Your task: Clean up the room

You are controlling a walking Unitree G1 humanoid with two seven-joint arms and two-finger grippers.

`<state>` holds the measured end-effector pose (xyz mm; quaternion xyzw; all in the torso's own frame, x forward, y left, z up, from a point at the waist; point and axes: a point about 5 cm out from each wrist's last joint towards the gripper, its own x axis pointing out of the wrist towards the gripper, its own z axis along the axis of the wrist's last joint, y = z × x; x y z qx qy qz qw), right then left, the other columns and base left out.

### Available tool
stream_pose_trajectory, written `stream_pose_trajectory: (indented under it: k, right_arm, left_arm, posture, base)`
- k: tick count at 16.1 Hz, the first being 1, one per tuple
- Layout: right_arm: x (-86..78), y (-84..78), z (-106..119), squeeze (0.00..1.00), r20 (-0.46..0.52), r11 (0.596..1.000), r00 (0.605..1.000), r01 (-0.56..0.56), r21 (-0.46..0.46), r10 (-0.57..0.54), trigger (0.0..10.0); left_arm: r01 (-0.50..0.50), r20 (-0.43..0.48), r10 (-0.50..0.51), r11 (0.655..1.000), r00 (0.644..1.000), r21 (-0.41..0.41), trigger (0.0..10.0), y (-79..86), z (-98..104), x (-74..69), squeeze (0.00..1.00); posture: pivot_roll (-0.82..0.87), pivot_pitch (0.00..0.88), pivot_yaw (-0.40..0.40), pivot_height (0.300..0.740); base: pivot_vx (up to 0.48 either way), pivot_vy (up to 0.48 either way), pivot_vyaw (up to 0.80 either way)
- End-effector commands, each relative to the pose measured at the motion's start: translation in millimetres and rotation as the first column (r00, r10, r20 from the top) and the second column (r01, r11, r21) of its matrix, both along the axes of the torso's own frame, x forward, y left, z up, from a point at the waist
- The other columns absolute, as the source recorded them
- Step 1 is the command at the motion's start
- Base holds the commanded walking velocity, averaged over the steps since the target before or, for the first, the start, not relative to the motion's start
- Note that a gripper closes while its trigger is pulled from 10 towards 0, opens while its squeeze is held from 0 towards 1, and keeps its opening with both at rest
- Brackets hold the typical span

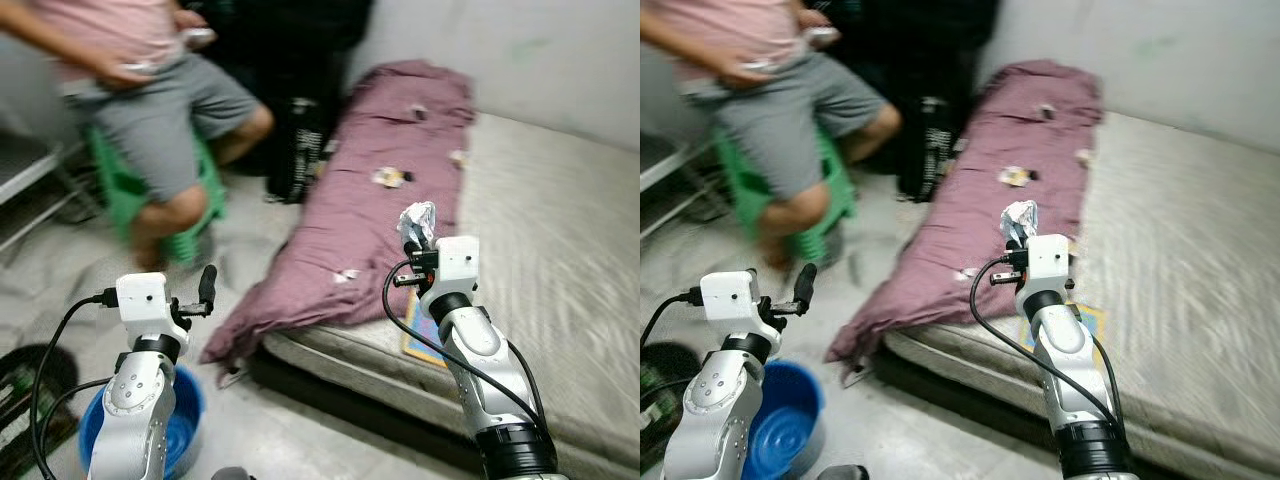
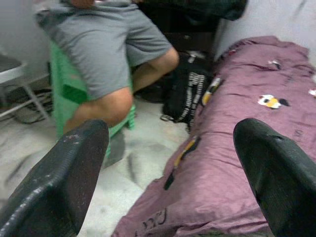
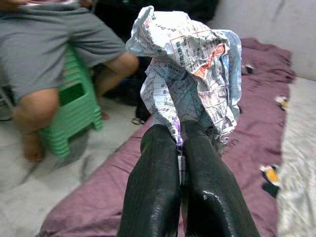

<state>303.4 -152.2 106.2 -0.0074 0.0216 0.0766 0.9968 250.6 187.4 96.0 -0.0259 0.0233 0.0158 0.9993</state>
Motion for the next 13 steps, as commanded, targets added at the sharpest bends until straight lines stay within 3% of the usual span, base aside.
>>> stream_pose_trajectory:
  k: [1,13]
  right_arm:
    - [1.3,-2.1,2.1,0.00,0.007,1.000,1.000,0.006,-0.007,-0.006,10.0]
    - [4.7,-0.6,3.1,0.00,0.006,1.000,1.000,0.003,-0.017,-0.003,10.0]
  left_arm:
    - [0.001,0.007,-0.001,1.000,1.000,0.006,10.0,-2.1,1.3,1.4,0.00]
    - [-0.001,0.011,0.000,1.000,1.000,0.007,10.0,-1.7,2.2,4.2,0.00]
  posture:
    - [-0.04,0.000,-0.076,0.740]
    - [-0.04,0.000,-0.075,0.740]
  base:
    - [0.000,0.000,0.80]
    - [0.000,0.000,0.80]
